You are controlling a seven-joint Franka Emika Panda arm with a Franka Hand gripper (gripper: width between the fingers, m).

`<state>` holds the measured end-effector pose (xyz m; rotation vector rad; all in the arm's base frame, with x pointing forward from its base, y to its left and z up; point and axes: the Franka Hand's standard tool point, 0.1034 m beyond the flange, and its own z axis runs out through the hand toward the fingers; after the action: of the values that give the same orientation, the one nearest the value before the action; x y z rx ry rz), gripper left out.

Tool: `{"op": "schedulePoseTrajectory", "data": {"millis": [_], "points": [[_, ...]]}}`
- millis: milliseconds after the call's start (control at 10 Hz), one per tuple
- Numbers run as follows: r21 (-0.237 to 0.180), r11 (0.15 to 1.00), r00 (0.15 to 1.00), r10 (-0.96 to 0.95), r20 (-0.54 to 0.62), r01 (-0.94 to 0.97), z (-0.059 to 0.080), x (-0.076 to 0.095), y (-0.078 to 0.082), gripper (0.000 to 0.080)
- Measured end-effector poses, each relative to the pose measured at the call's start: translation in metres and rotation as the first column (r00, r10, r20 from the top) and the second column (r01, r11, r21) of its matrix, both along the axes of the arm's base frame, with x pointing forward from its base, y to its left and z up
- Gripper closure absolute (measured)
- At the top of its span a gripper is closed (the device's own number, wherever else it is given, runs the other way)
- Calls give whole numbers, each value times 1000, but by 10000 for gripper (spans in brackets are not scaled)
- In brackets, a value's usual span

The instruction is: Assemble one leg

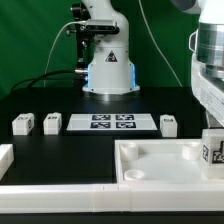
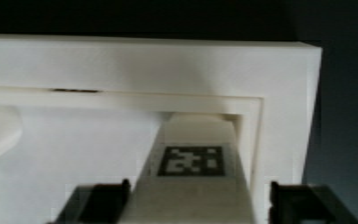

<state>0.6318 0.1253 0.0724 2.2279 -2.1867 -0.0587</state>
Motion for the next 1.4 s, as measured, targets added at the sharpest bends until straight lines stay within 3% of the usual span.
{"op": "schedulePoseTrajectory", "data": {"millis": [100,200,300,600,700,1000,1400], "points": [[2,1000,1000,2,0,-2,0,0,1,271],[2,1000,1000,9,0,-9,0,0,2,271],[2,1000,1000,14,0,-14,0,0,2,175],[5,996,996,84,-2,-84,-2,-1,3,152],[10,974,974,227,0,-227,-2,-1,2,150],[23,815,815,580,9,-580,-3,-2,1,151],[35,423,424,905,30,-906,-4,-2,1,150]]}}
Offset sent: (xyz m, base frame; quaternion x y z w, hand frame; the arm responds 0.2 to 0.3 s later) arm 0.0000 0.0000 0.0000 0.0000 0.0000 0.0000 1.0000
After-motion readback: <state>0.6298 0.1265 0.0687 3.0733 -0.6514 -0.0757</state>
